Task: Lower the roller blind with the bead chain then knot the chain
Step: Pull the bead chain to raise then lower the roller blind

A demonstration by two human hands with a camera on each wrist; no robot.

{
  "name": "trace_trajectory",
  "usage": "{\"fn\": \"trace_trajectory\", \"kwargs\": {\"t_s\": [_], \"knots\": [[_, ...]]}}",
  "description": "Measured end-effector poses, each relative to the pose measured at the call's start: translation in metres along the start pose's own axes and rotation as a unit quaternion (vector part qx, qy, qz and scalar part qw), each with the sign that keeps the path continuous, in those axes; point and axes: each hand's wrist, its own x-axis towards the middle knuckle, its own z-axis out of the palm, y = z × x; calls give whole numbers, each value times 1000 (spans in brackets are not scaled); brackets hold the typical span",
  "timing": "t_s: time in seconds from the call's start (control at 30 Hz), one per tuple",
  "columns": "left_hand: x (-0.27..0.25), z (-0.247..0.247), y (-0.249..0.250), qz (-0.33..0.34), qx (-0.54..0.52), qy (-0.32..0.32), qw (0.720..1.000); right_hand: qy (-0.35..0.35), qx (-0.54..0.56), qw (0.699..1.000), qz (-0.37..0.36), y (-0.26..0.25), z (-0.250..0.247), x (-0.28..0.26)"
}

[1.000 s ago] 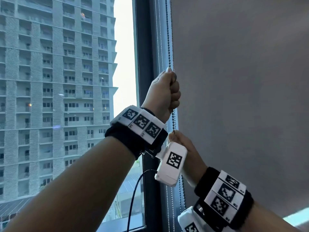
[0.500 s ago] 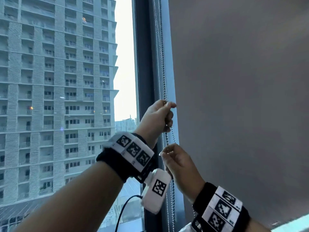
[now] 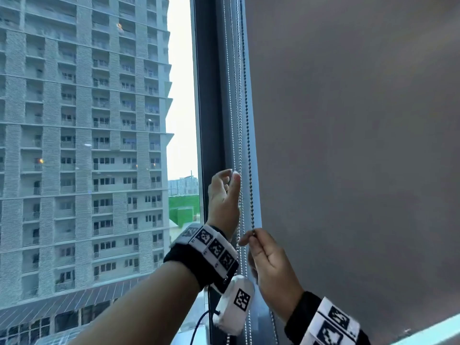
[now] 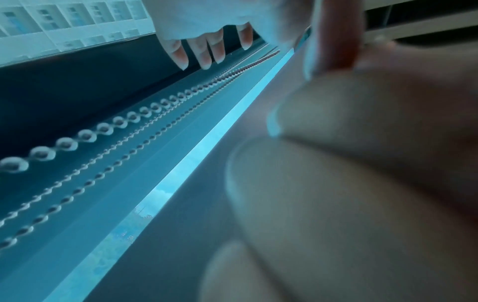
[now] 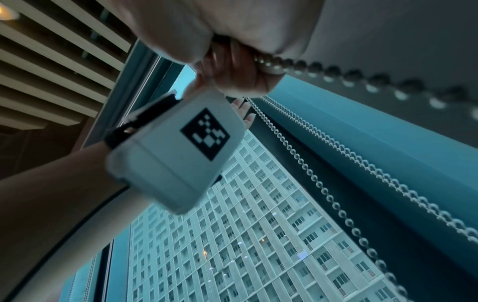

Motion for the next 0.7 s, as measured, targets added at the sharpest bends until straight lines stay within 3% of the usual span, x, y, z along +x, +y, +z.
{"fn": "trace_trajectory", "kwargs": {"t_s": [0.17, 0.3, 0.47, 0.7], "knots": [[11, 14, -4, -100, -24, -53, 993, 20, -12, 1000, -5, 4, -11, -2], [8, 18, -3, -52, 10, -30, 998, 31, -19, 999, -4, 10, -19, 0], [-12, 19, 8, -39, -12, -25, 999, 51, 7, 999, 16, 22, -22, 3], [-41, 23, 23, -49, -42, -134, 989, 19, 9, 999, 39, 27, -20, 13]]}}
